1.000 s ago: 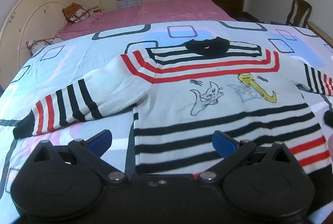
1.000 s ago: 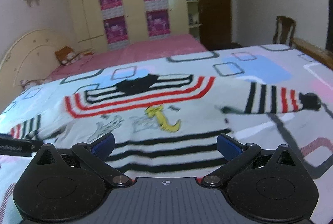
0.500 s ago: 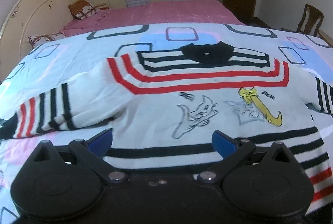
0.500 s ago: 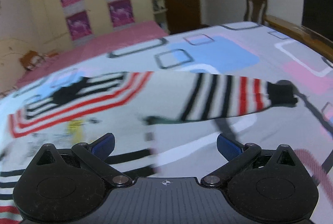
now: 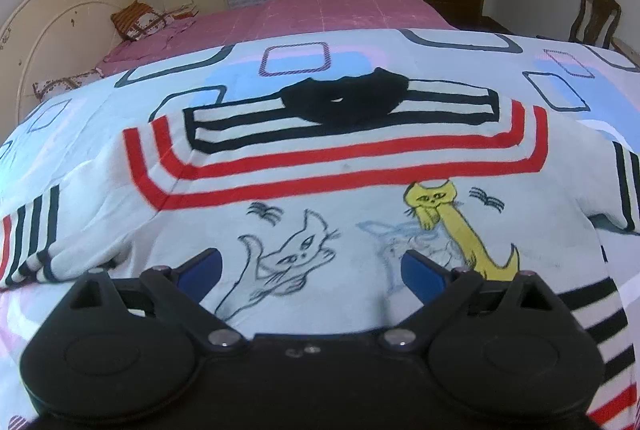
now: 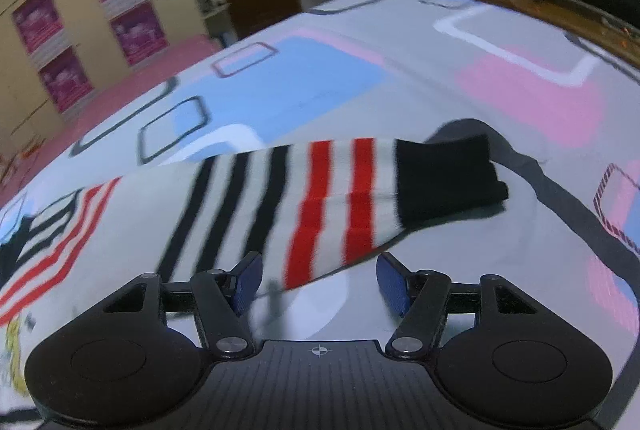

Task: Fold small clothes
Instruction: 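Grasp the black cuff of the sleeve nearest the right gripper, then carry the sleeve across the sweater body toward the left gripper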

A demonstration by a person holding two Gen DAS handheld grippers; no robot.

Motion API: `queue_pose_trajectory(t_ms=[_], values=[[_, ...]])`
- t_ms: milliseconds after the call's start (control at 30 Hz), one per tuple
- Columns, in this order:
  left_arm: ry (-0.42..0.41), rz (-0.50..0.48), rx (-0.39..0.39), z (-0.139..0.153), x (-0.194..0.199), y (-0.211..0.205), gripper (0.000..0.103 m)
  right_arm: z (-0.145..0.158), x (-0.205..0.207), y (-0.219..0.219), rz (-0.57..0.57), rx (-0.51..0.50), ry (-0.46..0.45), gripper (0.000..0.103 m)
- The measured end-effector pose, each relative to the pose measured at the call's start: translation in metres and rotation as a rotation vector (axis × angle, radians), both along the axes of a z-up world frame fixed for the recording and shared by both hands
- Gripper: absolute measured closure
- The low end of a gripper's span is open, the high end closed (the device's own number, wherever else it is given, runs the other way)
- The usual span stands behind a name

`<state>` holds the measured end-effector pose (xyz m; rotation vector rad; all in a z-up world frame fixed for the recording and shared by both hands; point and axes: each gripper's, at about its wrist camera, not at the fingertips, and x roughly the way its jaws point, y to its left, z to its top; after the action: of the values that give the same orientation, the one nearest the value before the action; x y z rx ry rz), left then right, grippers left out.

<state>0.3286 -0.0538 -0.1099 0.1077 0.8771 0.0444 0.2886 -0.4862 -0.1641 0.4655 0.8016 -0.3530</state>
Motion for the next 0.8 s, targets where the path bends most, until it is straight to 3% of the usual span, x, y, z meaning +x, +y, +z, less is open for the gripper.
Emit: queue_pose_trajectory(t_ms=[100,167,267,333,467,633,800], values=[[-0.001,-0.007,0.005,-0.002,0.007,-0.004,0.013,-0.007,0.005,-0.016,-0.044,0.015,-0.003,0.039],[0.014,-0.009,0.004,-0.005,0.012,-0.005,0.019,-0.01,0.009,-0.027,-0.073,0.031,-0.018,0.045],[0.042,-0.01,-0.018,-0.01,0.019,-0.003,0.029,-0.014,0.016,-0.039,-0.109,0.065,-0.05,0.06],[0.056,-0.003,-0.033,-0.013,0.023,-0.001,0.03,-0.016,0.021,-0.041,-0.12,0.048,-0.051,0.08],[0.056,0.003,-0.03,-0.013,0.025,0.001,0.03,-0.004,0.018,-0.034,-0.102,-0.002,-0.105,0.091],[0.034,0.002,-0.065,-0.007,0.025,0.012,0.033,0.033,0.023,0.001,0.026,-0.062,-0.221,0.094],[0.016,0.029,-0.094,0.001,0.023,0.033,0.033,0.074,0.037,0.08,0.25,-0.084,-0.329,0.094]])
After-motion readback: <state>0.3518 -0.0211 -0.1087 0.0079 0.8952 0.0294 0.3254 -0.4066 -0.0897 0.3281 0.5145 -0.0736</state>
